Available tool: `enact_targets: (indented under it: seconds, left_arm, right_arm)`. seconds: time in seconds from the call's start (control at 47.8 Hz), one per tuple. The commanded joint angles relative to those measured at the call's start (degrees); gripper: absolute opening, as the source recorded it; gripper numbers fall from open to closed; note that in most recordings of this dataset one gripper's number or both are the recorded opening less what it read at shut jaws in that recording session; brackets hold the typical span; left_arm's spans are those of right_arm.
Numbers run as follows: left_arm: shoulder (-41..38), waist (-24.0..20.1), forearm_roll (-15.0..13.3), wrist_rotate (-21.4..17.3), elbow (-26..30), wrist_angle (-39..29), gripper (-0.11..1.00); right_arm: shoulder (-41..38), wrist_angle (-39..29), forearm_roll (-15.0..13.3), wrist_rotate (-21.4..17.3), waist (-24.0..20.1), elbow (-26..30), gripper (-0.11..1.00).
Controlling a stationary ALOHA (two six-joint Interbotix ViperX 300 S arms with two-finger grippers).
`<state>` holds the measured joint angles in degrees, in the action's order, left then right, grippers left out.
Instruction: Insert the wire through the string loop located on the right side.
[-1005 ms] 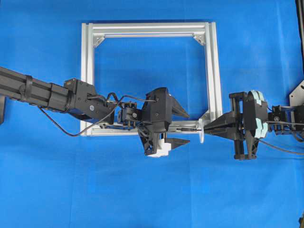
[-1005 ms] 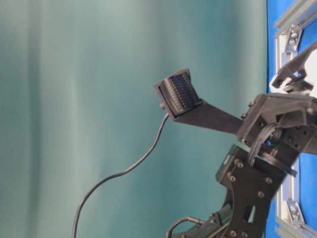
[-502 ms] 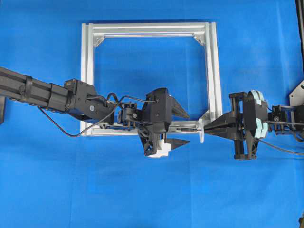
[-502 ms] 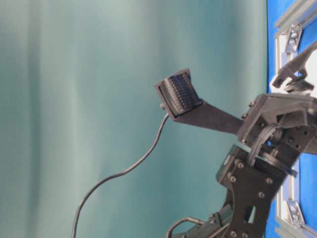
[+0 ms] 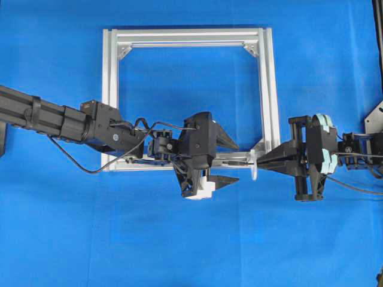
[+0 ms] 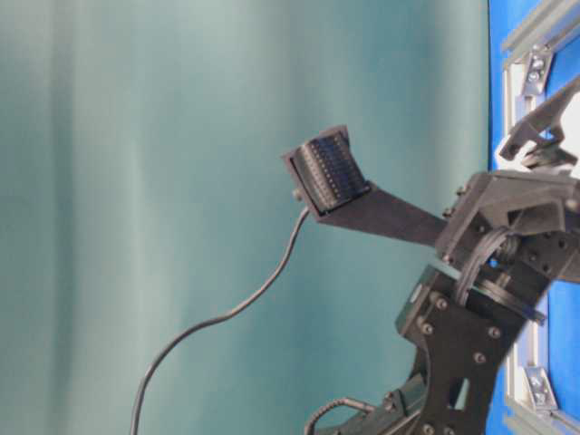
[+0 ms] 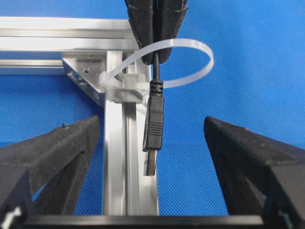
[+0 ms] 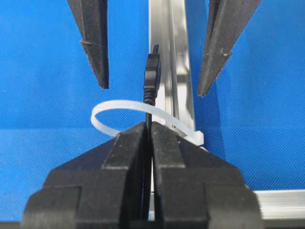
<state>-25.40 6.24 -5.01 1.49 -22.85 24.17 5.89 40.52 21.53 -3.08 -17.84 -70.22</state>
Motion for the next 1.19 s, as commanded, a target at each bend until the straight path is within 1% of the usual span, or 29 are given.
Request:
enact_targets:
  seconds: [0.0,0.063,0.209,0.251,0.272,0.712,0.795,0.858,0.9,0.963,1.067,1.13,1.172]
  left_arm:
    - [1.3,0.2,0.1,0.3,1.4,0.2,0.82]
    - [1.3,0.2,0.1,0.3,1.5,0.4,0.68]
    - [1.2,0.1,0.1,0.1,1.6,1.1,0.22]
    - [1.3,0.1,0.1,0.1,1.6,1.1,0.11]
    - [1.2,0.2,0.1,0.1,1.6,1.1,0.08]
    - [1.3,0.1,0.1,0.1,1.4,0.8,0.08]
    - [1.3,0.1,0.1,0.1,1.2,0.8,0.08]
    - [1.3,0.2,0.1,0.1,1.2,0.8,0.08]
    - [1.3,0.2,0.1,0.1,1.2,0.7,0.08]
    - [1.4,0.2,0.1,0.1,1.1,0.8,0.08]
    - [1.4,0.2,0.1,0.1,1.1,0.7,0.08]
    - [1.5,0.2,0.1,0.1,1.0,0.7,0.08]
    - [1.5,0.2,0.1,0.1,1.0,0.7,0.08]
  right_arm:
    - [0.4,0.3,0.1,0.1,0.1,0.8,-0.04]
    - [0.4,0.2,0.1,0.1,0.0,0.8,-0.04]
    - [0.4,0.2,0.0,0.1,0.0,0.8,-0.04]
    - [0.4,0.0,0.0,0.1,0.0,0.8,-0.04]
    - [0.4,-0.1,-0.1,0.1,0.0,0.8,-0.04]
    - [0.6,-2.3,-0.3,0.8,0.0,0.4,-0.03]
    - [0.7,-2.3,-0.3,0.8,0.0,0.4,0.01]
    - [0.7,-2.3,-0.3,0.7,0.0,0.4,0.09]
    - [0.7,-2.3,-0.1,0.6,0.0,0.4,0.18]
    - [0.8,-2.3,-0.1,0.6,0.0,0.3,0.34]
    - [1.1,-2.3,0.0,0.6,0.0,-0.1,0.69]
    - [1.4,-2.3,0.0,0.7,0.0,-0.3,0.87]
    - [1.5,-2.4,0.0,0.7,0.1,-0.3,0.93]
